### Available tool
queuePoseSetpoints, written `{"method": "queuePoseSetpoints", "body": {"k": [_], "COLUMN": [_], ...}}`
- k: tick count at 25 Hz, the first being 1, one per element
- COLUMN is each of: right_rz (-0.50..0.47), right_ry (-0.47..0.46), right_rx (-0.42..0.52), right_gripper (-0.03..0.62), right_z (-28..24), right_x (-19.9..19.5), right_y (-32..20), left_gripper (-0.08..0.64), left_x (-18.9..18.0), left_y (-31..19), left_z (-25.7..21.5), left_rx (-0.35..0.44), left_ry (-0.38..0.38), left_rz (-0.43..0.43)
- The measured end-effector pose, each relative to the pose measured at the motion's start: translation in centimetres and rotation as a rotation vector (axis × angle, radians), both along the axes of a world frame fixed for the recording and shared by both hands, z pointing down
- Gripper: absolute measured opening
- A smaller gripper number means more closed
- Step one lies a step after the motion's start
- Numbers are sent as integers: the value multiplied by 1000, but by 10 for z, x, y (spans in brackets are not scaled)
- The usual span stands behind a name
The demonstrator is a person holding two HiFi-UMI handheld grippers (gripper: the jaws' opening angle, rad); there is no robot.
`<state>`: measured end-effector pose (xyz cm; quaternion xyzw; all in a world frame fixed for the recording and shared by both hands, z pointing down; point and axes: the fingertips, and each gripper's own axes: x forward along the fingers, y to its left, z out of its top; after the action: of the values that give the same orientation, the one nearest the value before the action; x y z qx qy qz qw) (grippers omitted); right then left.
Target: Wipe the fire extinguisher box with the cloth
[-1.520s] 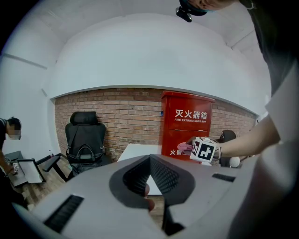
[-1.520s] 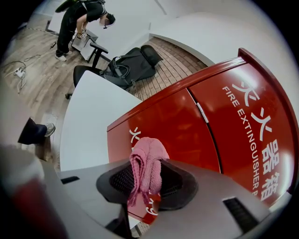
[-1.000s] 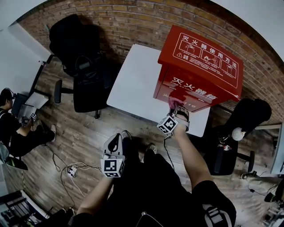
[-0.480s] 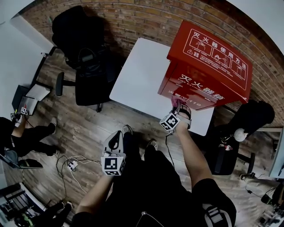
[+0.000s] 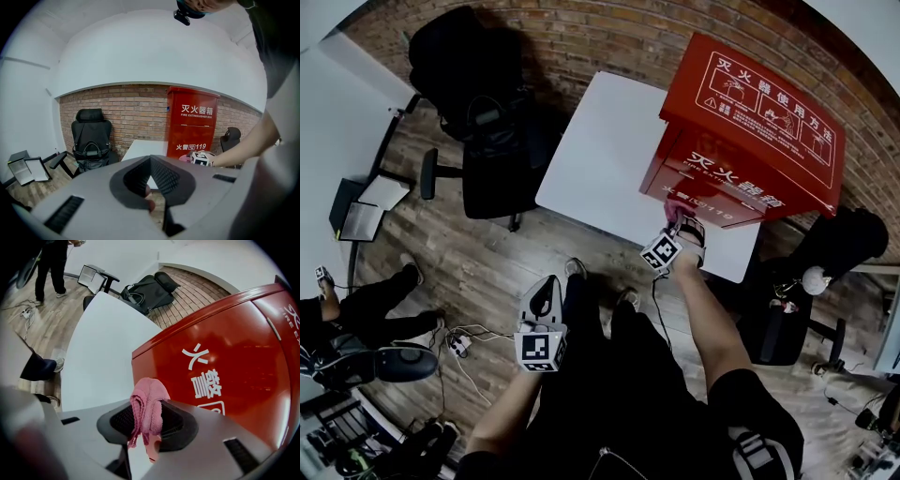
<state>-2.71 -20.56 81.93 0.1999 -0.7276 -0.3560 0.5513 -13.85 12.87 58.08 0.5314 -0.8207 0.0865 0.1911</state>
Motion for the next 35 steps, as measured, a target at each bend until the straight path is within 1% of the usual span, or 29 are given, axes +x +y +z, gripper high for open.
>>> {"method": "queuePoseSetpoints", "body": {"k": [9, 15, 25, 35], "right_rz": [6, 8, 13, -13], "right_ry": [54, 116, 136, 125], "right_rx": [-36, -50, -47, -67], "right_gripper": [123, 123, 123, 123], "right_z": [36, 60, 61, 58], "right_x": [0, 6, -4, -34], "right_y": [1, 0, 3, 15], "left_gripper": [21, 21, 21, 21], "left_x": [-5, -14, -43, -70], "left_y": [8, 3, -21, -49], "left_z": [4, 0, -6, -10], "left_rx": [-29, -42, -55, -51], "left_ry": [-1, -11, -23, -31], "left_rz": [-4, 16, 79, 134]}}
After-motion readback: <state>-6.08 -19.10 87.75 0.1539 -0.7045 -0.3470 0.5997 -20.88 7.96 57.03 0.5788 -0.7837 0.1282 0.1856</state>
